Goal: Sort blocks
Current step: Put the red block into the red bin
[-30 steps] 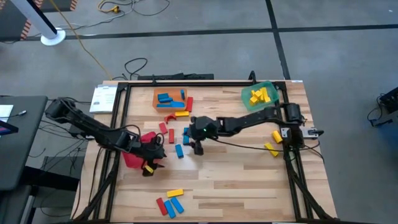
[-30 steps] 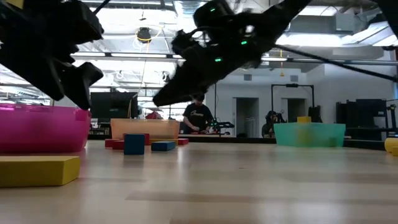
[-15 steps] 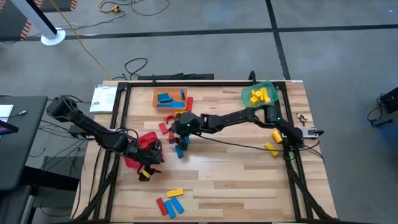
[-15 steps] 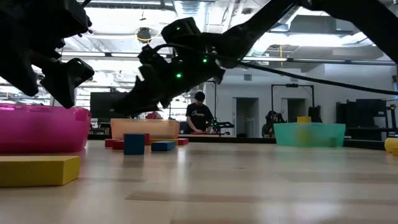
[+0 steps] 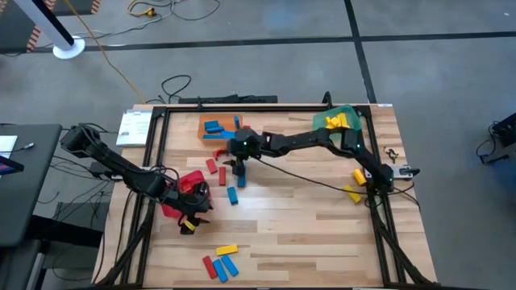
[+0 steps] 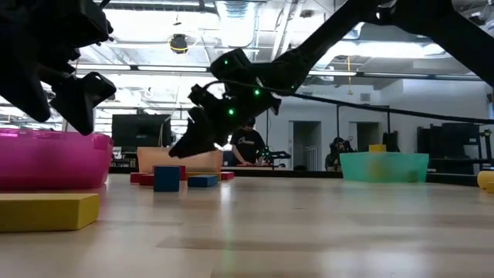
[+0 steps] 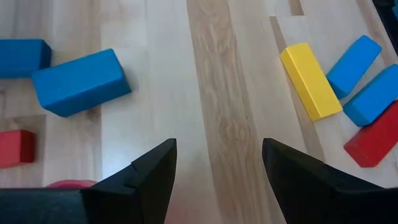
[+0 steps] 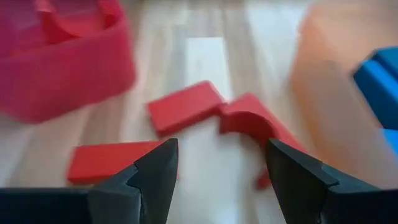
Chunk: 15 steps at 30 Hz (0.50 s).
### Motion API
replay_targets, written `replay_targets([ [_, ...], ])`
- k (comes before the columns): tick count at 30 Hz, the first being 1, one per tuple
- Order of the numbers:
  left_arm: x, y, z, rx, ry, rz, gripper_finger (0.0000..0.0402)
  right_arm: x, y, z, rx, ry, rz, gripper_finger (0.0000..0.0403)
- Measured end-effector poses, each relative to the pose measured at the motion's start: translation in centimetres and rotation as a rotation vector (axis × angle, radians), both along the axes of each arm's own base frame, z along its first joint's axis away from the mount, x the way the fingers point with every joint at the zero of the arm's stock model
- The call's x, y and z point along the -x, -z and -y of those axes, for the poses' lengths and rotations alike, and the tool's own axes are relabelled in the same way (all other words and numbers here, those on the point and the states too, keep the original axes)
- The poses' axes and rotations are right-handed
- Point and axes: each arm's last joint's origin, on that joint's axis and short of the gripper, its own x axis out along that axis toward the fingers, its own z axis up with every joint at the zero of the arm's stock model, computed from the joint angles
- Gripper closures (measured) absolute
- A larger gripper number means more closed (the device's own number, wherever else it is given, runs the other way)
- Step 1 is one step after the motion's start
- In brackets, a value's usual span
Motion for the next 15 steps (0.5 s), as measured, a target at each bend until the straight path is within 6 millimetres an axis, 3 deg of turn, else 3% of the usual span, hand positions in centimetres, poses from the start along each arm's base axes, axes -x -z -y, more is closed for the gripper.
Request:
replay_targets([
  [6,-0.1,-0.1,0.0,0.004,-0.004,0.016,0.0168,0.3,0.6,1.8,-0.005,0.043,0.003,0.0148],
  [15,-0.3,-0.3,0.1,0.004,0.003,0.038,0.0168,-0.1,3.4,2.1,0.005,0.086,-0.029,0.0175],
])
